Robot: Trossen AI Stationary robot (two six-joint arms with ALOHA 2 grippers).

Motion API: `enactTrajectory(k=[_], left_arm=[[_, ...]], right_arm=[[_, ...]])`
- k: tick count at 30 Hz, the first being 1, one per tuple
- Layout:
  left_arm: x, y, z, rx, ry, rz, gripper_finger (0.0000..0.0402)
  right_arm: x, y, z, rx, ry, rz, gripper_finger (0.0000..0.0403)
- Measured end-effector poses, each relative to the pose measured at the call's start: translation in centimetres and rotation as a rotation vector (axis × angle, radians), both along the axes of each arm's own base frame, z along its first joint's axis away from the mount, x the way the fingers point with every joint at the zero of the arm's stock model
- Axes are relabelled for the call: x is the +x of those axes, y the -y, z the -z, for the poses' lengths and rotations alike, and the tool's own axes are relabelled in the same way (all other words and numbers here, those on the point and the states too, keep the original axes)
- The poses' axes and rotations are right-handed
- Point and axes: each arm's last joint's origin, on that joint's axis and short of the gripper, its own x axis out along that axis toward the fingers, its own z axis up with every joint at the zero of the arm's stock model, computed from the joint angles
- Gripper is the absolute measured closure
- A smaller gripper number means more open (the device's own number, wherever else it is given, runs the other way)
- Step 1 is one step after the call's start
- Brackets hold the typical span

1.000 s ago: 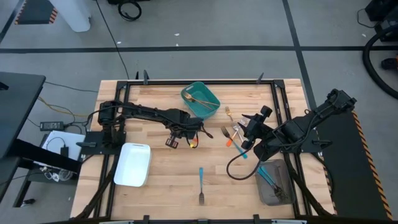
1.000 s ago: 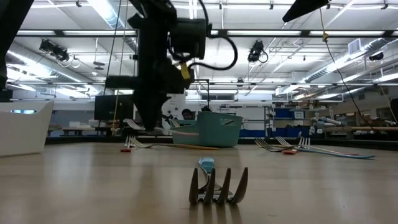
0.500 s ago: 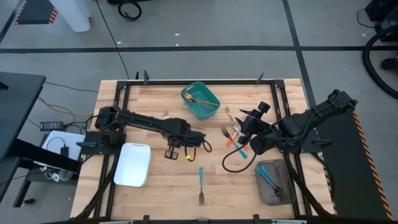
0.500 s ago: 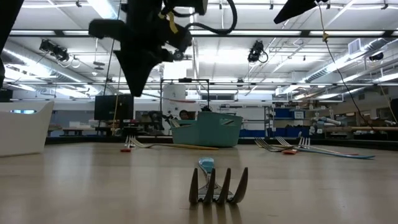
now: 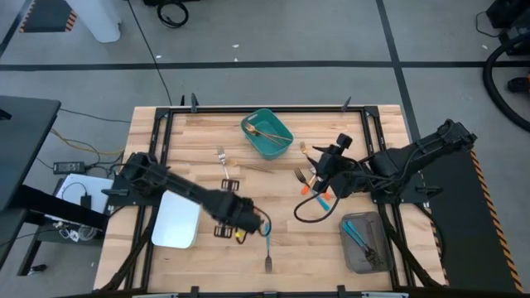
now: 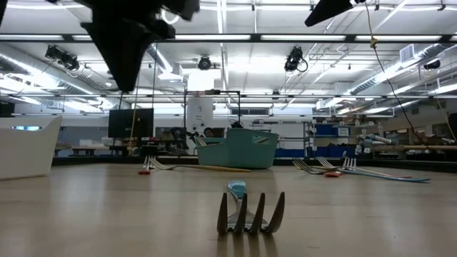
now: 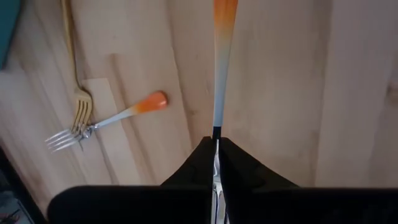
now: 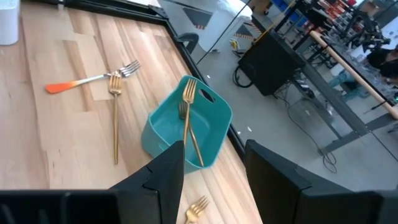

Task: Sort silverware by color (type)
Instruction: Put the orange fork into the white bin

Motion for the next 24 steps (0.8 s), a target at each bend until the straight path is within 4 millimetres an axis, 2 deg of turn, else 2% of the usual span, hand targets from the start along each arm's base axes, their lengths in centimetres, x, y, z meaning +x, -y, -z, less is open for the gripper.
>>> enactTrajectory(k=[6,14,20,24], left_arm=[[-1.7,2.3,-1.2,0.045,0.068,0.016,0.0380],[-4.5,3.7,-2.8,0.160,0.045,0.123,0.0380],[-5.7,4.7,-2.9,0.231,-0.003,0.249,0.0380],[-6.9,4.9,-2.2,0.257,-0.048,0.325,0.0380]], right_arm=[[0.3,0.5,0.0,0.026,0.006,0.009,0.0230],[0.6,0.8,-0.1,0.056,0.012,-0.003,0.0230],[0.8,0.8,-0.3,0.056,0.024,-0.021,0.0230],[0.8,0.8,-0.3,0.057,0.025,-0.022,0.0230]])
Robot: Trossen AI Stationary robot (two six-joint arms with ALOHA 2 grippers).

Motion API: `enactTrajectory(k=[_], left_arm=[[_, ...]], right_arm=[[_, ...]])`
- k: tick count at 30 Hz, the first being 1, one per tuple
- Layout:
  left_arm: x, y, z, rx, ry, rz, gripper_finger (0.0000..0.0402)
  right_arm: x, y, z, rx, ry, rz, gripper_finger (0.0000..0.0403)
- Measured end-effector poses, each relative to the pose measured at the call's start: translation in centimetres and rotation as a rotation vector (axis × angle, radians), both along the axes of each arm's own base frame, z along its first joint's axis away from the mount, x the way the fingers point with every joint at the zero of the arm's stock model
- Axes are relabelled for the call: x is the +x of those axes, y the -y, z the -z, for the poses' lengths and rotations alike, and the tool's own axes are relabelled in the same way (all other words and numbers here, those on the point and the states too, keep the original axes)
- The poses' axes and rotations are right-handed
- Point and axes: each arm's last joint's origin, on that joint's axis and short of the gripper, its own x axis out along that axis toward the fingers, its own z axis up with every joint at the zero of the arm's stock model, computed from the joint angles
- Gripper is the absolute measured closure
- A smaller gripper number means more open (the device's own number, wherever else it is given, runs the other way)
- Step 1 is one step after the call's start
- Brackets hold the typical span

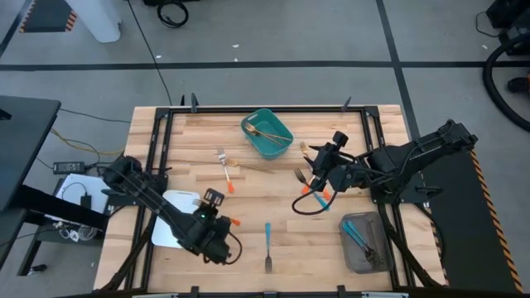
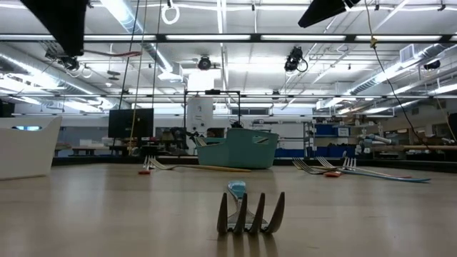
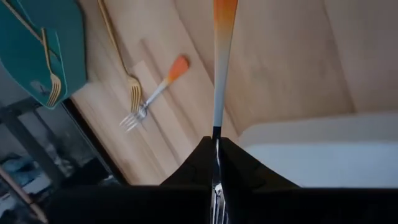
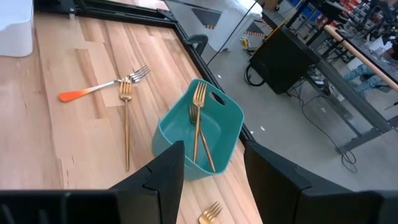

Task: Sort silverware by color (type)
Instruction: Put the orange fork into the white bin

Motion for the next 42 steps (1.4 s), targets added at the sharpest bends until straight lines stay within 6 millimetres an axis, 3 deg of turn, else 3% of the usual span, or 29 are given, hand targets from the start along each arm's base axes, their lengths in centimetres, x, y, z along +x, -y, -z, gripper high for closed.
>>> enactTrajectory(k=[4,14,24,33,42], left_arm=[[-1.8,-0.9,0.4,0.033,-0.004,-0.005,0.0380],[-6.0,-2.9,-0.6,-0.006,0.088,-0.057,0.0379],[-8.0,-4.3,-1.5,-0.113,0.293,-0.305,0.0379],[-10.6,-4.0,0.3,-0.294,0.449,-0.459,0.0379],[-13.2,-4.3,0.7,-0.389,0.575,-0.655,0.0379]], right_arm=[[0.0,0.0,0.0,0.001,0.001,0.000,0.0230],[0.0,0.1,0.0,0.001,0.002,0.004,0.0230],[0.0,0.1,0.0,0.004,0.004,0.005,0.0230],[0.1,0.1,-0.1,0.002,0.013,0.008,0.0230],[0.7,0.4,-0.5,0.018,0.068,0.010,0.0230]])
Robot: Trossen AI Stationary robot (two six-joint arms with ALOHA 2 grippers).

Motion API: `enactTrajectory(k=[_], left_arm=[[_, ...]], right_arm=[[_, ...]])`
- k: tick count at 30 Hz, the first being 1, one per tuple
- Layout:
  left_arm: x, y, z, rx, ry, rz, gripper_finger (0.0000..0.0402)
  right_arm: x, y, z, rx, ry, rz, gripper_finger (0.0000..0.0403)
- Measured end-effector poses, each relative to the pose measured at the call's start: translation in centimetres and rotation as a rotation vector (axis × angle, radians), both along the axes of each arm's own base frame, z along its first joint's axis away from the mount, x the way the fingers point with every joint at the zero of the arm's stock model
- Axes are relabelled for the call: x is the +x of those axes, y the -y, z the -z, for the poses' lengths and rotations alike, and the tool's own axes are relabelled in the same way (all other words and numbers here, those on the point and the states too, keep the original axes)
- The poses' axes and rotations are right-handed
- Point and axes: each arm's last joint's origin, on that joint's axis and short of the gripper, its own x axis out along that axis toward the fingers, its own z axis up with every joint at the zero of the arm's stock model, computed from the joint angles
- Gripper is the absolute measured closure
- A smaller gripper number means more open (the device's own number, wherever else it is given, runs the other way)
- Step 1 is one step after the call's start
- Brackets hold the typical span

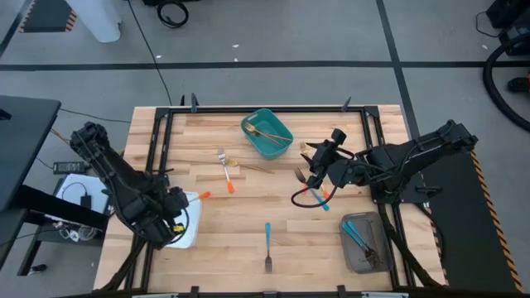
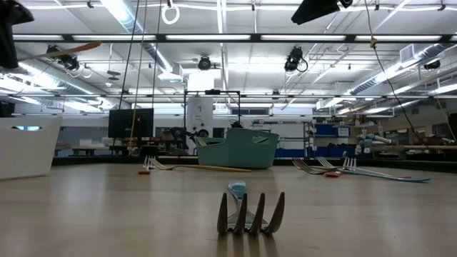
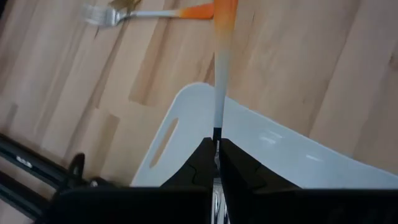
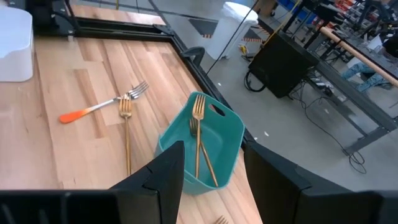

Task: Sort silverware by color (type)
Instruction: Put the orange fork into the white bin

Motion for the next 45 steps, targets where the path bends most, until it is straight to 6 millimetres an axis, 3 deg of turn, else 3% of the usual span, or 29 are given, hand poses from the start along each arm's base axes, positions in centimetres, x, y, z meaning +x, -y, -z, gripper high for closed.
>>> enactTrajectory(k=[7,19,27,45], left_arm=[[-1.2,0.2,1.9,-0.021,0.019,-0.093,0.0379],[-1.7,0.7,2.0,-0.053,0.056,-0.134,0.0379],[-2.3,0.3,3.6,-0.031,0.052,-0.169,0.0379],[-3.3,1.9,4.2,-0.234,-0.016,-0.258,0.0379]], right_arm=[[0.1,0.1,0.0,0.014,0.001,-0.007,0.0230],[0.0,0.1,0.1,0.007,-0.011,-0.010,0.0230],[0.0,0.1,0.1,0.000,-0.017,-0.015,0.0230],[0.0,0.1,0.1,0.000,-0.018,-0.015,0.0230]])
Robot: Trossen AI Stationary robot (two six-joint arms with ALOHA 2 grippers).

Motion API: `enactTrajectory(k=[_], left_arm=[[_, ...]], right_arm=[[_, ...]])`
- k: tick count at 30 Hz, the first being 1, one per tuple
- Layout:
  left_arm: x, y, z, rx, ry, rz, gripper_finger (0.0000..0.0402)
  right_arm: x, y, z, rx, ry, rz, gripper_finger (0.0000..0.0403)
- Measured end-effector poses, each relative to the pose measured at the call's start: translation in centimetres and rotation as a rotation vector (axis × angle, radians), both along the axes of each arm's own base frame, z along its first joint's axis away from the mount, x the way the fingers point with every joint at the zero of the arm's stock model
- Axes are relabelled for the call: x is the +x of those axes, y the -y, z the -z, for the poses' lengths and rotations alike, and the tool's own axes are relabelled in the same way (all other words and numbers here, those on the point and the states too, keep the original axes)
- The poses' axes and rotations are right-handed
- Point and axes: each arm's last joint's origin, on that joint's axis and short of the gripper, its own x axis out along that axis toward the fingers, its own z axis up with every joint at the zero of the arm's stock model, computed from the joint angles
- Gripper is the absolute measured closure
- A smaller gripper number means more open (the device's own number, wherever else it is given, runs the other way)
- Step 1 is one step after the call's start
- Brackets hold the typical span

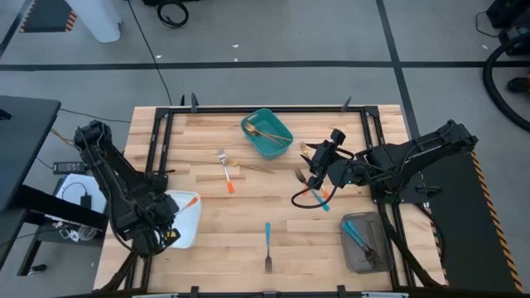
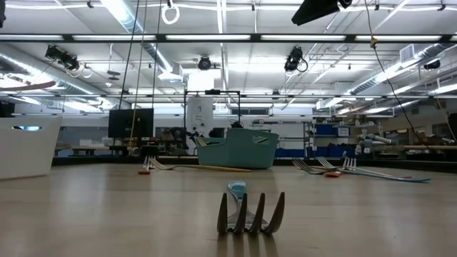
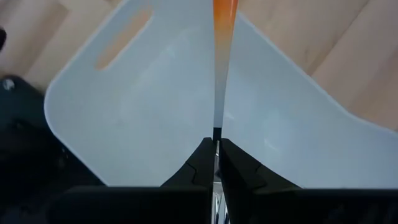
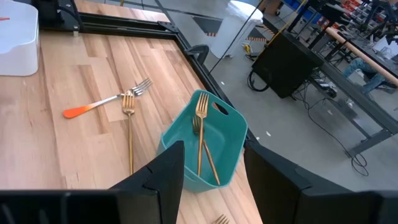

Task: Sort silverware by color (type)
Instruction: Put the orange fork into the white bin

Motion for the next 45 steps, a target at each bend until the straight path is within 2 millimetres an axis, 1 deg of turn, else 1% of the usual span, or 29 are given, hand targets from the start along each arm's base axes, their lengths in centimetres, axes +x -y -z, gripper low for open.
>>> enactTrajectory(k=[10,15,29,40,45], left_arm=[[0.09,0.37,0.03,-0.052,-0.013,-0.002,0.0379],[0.00,0.49,0.07,-0.084,-0.049,-0.016,0.0379],[-0.03,0.35,0.07,-0.080,-0.054,-0.049,0.0379],[0.05,0.56,0.09,-0.134,-0.042,-0.153,0.0379],[-0.01,0.62,0.14,-0.154,-0.064,-0.193,0.0379]], right_arm=[[0.00,0.00,-0.01,0.000,0.000,0.000,0.0230],[0.00,0.00,-0.01,0.000,0.000,0.000,0.0230],[0.00,0.00,-0.01,0.000,0.000,0.000,0.0230],[0.01,0.00,-0.01,0.000,0.000,0.000,0.0230],[0.01,0.00,-0.01,0.000,0.000,0.000,0.0230]])
